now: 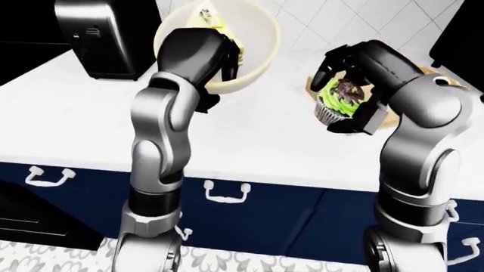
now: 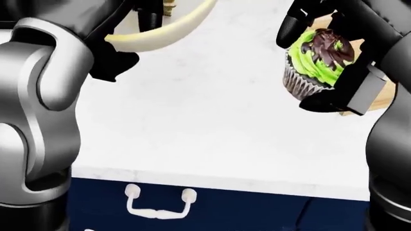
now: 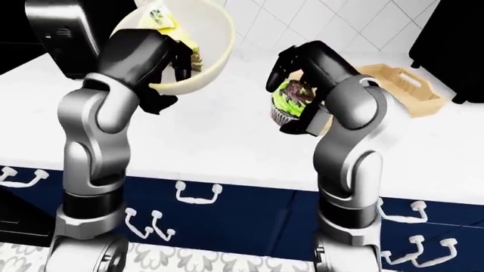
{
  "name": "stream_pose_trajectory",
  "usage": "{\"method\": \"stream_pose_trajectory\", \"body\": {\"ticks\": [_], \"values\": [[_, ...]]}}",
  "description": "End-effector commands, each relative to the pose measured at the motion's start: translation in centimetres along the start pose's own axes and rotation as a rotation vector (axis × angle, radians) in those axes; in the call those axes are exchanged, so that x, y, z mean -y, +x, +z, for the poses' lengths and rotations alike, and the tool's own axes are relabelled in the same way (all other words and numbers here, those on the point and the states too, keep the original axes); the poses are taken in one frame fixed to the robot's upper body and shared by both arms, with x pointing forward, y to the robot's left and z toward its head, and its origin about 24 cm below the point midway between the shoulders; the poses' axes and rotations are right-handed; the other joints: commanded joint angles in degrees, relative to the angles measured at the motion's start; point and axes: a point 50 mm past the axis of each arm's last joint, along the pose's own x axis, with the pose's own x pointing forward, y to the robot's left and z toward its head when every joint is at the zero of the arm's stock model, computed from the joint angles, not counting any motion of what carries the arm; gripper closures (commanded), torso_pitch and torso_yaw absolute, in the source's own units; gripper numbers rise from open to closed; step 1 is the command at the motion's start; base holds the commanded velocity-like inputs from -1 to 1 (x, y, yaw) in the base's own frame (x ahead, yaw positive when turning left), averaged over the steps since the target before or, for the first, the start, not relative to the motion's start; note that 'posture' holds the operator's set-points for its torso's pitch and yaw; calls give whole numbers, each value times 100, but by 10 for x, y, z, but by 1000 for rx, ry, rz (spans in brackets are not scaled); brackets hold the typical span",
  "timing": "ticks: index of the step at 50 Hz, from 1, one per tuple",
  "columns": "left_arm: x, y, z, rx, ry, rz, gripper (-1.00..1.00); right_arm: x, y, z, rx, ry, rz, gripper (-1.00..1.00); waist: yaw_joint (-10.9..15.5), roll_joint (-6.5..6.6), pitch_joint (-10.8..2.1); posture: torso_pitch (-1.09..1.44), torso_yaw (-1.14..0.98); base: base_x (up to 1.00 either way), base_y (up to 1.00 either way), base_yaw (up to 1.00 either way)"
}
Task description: Pick up the bowl with cake and place it on the tray. Pick up the cupcake and place it on the tray.
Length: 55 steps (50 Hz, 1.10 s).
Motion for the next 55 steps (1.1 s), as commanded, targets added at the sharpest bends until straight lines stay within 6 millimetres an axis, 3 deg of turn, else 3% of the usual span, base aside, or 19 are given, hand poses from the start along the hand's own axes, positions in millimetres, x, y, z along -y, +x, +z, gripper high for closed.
{"method": "stream_pose_trajectory", "body": {"ticks": [1,6,12,13,15,16,17,19,21,24,29,34,41,42,50,51,52,53,55], "values": [[-28,-2,8,32,19,125,100,18,-9,8,38,-15,-103,100,-40,109,-218,0,0,0,-85,0],[-31,-1,9,33,26,134,100,17,-9,7,38,-13,-102,100,44,64,-234,0,0,0,-85,0],[-33,-2,9,30,31,143,100,15,-9,6,38,-11,-99,100,133,-295,-196,0,0,0,-83,0],[-33,-2,8,30,31,143,100,15,-9,6,39,-11,-98,100,150,-423,-224,0,0,0,-60,0],[-33,-1,8,29,30,144,100,14,-8,6,37,-14,-97,100,152,-1198,-429,0,0,0,-46,0],[-32,-1,8,29,30,144,100,15,-8,6,39,-12,-100,100,130,-661,-216,0,0,0,-27,0],[-32,-1,8,29,31,144,100,14,-8,6,40,-12,-100,100,119,-817,-317,0,0,0,-10,0],[-33,-2,8,29,32,145,100,14,-8,6,40,-14,-98,100,53,-844,-226,0,0,0,0,0],[-32,-2,8,29,32,145,100,14,-8,5,38,-11,-98,100,45,-807,-309,0,0,0,-9,0],[-32,-2,7,28,32,145,100,13,-8,5,36,-11,-96,100,9,-525,-242,0,0,0,-26,0],[-32,-2,6,26,34,144,100,12,-7,4,37,-13,-95,100,-14,-389,-279,0,0,0,-24,0],[-30,-2,5,25,34,142,100,11,-8,5,41,-18,-93,100,-138,-553,-188,0,0,0,0,0],[-30,-1,5,24,37,142,100,10,-7,4,40,-11,-87,100,-195,-572,-137,0,0,0,0,0],[-30,-1,5,24,37,142,100,10,-7,3,38,-12,-86,100,-159,-603,-205,0,0,0,-24,0],[-33,-1,4,22,37,150,100,9,-7,3,39,-14,-81,100,-113,-71,-272,0,0,0,-46,0],[-34,-2,4,22,38,151,100,9,-7,4,39,-13,-81,100,-150,-57,-343,0,0,0,-50,0],[-35,-2,4,24,38,152,100,9,-7,4,40,-13,-81,100,-93,-94,-291,0,0,0,-49,0],[-35,-2,5,24,39,153,100,9,-7,4,40,-13,-80,100,-126,39,-286,0,0,0,-50,0],[-36,-2,5,24,39,153,100,9,-7,4,40,-13,-79,100,-85,66,-347,0,0,0,-50,0]]}}
